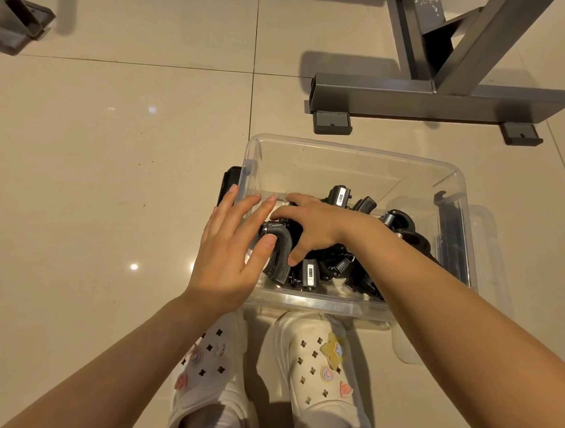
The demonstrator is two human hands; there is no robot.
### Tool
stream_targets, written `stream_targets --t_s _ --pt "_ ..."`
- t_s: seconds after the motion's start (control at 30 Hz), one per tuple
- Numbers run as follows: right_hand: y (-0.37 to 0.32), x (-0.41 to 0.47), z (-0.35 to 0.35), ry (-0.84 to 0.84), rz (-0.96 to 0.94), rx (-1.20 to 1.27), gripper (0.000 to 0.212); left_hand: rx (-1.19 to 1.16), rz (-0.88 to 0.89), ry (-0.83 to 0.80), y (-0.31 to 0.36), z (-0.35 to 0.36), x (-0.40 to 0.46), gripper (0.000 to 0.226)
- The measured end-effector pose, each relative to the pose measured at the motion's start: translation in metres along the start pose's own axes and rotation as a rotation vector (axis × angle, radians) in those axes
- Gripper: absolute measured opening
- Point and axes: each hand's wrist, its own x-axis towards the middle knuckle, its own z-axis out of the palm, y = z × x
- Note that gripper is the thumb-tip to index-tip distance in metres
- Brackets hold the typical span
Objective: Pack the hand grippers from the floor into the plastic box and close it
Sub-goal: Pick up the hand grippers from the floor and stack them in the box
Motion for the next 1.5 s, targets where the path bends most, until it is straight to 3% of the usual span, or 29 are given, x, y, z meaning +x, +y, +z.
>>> stream_targets --t_s 0.23,0.37,0.47,0.57,0.67,0.73,0.97,1.2,1.5 --pt "0.003 0.003 0.000 -0.002 0.031 -0.063 0.096 0.011 0.027 0.017 -0.001 0.001 0.000 0.048" --pt "0.006 -0.009 0.004 0.063 0.031 -0.063 0.094 0.132 0.073 0.016 0.002 0.000 -0.001 0.047" --pt "0.002 -0.037 0.013 0.377 -0.009 -0.017 0.082 0.314 0.295 -0.017 0.004 -0.001 0.000 0.044" --pt "0.017 -0.086 0.017 0.701 0.255 -0.032 0.061 0.353 0.398 -0.038 0.002 -0.004 0.001 0.046" --pt "0.040 -0.128 0.027 0.554 0.561 -0.205 0.056 0.351 0.412 -0.052 0.001 -0.003 0.001 0.048" --pt "0.042 -0.138 0.039 0.461 0.624 -0.185 0.053 0.359 0.395 -0.055 0.000 -0.003 0.002 0.047" --pt "0.031 -0.139 0.048 0.487 0.661 -0.096 0.049 0.396 0.377 -0.055 0.003 -0.002 0.001 0.047" --pt "0.035 -0.129 0.055 0.733 0.592 -0.168 0.047 0.397 0.374 -0.030 0.004 -0.002 0.000 0.047" --pt "0.045 -0.095 0.063 0.468 0.725 -0.318 0.048 0.381 0.366 -0.031 0.005 -0.001 0.001 0.048"
